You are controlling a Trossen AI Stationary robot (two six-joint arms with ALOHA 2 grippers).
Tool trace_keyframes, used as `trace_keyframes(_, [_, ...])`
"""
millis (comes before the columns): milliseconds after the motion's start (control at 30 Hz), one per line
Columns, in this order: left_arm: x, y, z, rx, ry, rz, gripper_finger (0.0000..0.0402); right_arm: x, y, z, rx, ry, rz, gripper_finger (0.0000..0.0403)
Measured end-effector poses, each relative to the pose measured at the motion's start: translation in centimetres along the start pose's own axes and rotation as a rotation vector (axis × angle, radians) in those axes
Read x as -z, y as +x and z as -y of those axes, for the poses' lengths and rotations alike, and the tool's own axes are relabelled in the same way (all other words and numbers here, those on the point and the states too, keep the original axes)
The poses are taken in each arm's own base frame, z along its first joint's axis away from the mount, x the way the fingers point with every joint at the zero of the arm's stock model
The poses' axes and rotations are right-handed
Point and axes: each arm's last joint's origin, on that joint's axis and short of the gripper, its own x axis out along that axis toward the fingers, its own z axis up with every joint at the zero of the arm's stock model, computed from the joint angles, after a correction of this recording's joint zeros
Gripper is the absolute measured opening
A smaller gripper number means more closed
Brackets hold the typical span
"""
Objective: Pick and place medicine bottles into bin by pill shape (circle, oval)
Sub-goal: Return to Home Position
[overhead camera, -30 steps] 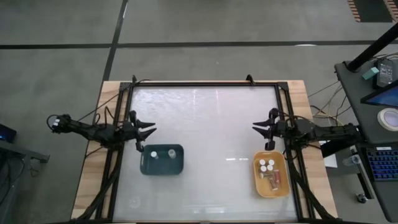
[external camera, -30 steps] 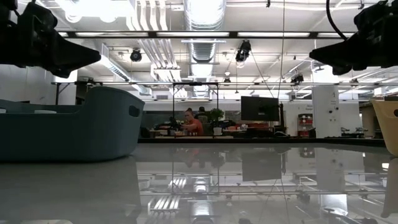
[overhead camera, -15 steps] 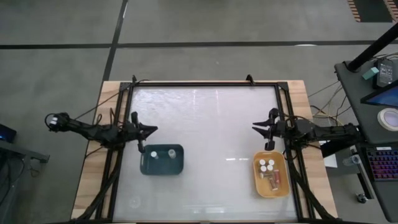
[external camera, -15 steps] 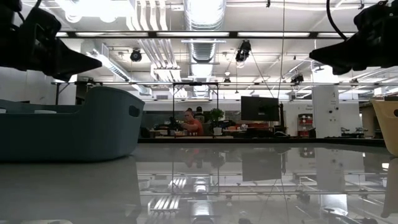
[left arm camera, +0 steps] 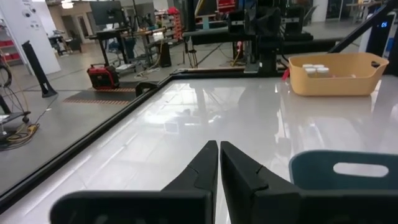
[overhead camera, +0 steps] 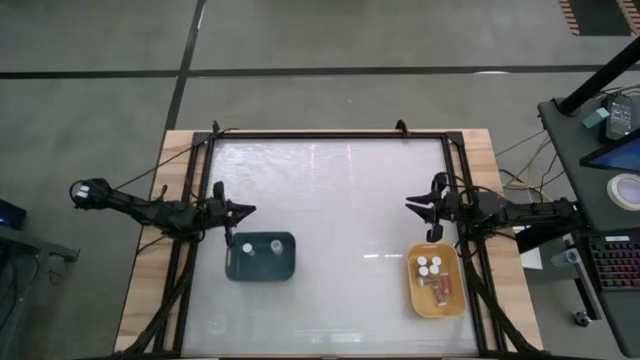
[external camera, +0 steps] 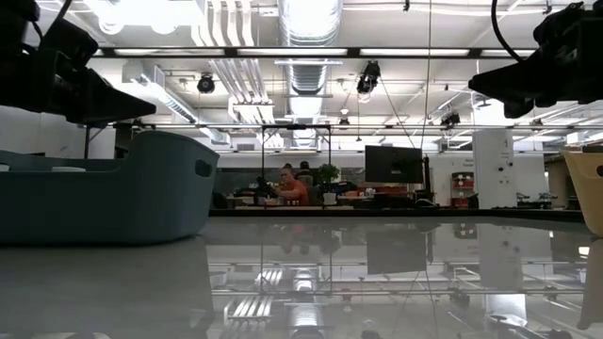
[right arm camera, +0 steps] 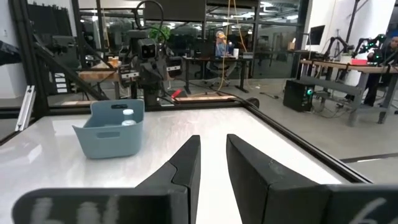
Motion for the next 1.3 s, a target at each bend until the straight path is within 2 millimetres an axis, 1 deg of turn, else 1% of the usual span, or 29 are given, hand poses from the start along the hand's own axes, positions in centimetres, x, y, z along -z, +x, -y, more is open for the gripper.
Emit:
trace_keyframes(667, [0.54, 0.33, 0.23, 0.001, 0.037, -0.056, 0.0001, 0.04, 0.00, 0.00, 0.000, 0.000, -0.002, 0.0068])
trace_keyframes(1300, [0.72, 0.44, 0.31, 0.001, 0.050, -0.074, 0.0001, 0.06, 0.01, 0.00, 0.000, -0.001, -0.003, 0.0068])
